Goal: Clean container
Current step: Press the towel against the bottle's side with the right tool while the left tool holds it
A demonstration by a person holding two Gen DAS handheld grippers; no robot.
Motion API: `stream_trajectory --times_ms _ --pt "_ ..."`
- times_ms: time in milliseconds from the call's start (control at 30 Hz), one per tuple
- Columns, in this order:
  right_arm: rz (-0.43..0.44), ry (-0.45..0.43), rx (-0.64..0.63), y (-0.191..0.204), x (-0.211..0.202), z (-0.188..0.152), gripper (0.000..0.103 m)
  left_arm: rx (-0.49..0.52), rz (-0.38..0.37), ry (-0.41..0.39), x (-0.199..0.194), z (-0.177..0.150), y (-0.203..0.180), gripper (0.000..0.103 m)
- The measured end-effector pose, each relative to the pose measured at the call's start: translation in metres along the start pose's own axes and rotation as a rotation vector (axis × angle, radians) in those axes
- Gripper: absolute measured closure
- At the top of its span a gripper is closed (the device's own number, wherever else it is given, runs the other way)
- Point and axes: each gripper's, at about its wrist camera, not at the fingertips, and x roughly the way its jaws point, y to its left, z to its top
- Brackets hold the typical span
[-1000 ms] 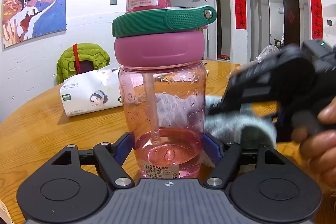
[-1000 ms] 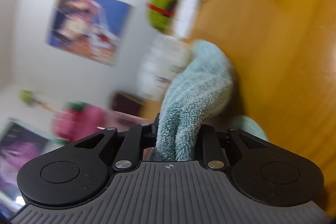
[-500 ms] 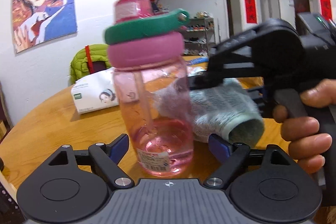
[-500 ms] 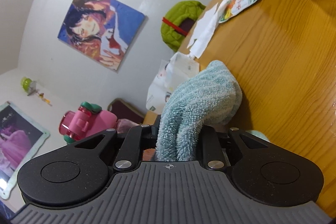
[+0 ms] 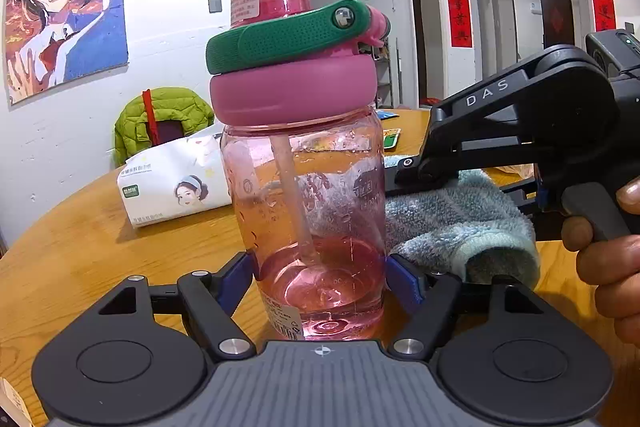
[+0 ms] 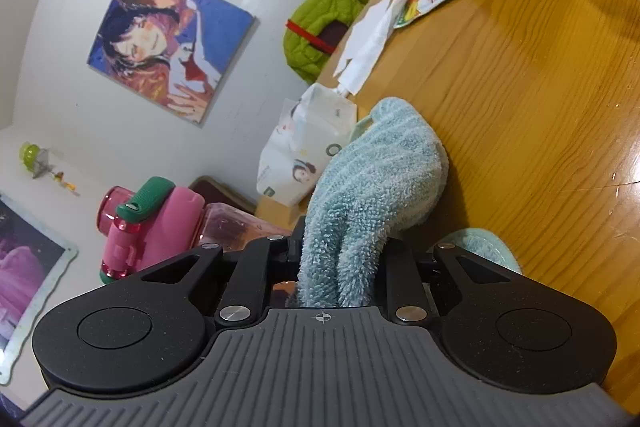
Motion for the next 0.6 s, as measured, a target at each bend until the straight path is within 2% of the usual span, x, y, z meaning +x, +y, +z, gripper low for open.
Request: stream_trajectory --times_ms 33,67,133,167,233,267,300,367,533,567,600 --pt "0.006 -0.002 -0.001 0.000 -0.002 0.001 0.079 -0.002 -0.003 -0.001 0.000 0.000 0.000 0.032" --pt "0.063 -0.020 0.017 -0.001 -0.006 0.003 0.079 -0.005 -0.005 -0.001 0.000 0.000 0.001 0.032" --pt "0.208 -0.064 0.063 -0.004 -0.016 0.006 0.079 -0.007 -0.008 -0.003 -0.001 0.000 0.001 0.032" --pt "0.318 -0.085 0.105 -0.007 -0.021 0.008 0.079 -0.008 -0.008 -0.003 -0.001 0.000 0.001 0.032" --pt "0.493 -0.086 0.193 -0.015 -0.026 0.011 0.079 -0.007 -0.008 -0.004 -0.001 0.000 0.001 0.032" --pt "0.533 -0.072 0.225 -0.018 -0.024 0.011 0.079 -0.008 -0.008 -0.004 -0.001 0.000 0.001 0.032" --pt "0.531 -0.049 0.247 -0.021 -0.019 0.010 0.079 -0.009 -0.008 -0.005 -0.001 0.000 0.002 0.032" --pt "0.463 -0.019 0.271 -0.025 -0.009 0.006 0.079 -0.012 -0.009 -0.006 -0.001 0.000 0.002 0.032" --pt "0.086 0.068 0.208 -0.028 0.010 0.003 0.079 -0.006 -0.007 -0.005 -0.001 0.000 0.001 0.032" --pt "0.038 0.077 0.183 -0.027 0.013 0.003 0.079 -0.007 -0.007 -0.005 -0.001 0.000 0.001 0.032" --pt "0.035 0.072 0.164 -0.025 0.013 0.004 0.079 -0.007 -0.007 -0.005 -0.001 0.000 0.002 0.032"
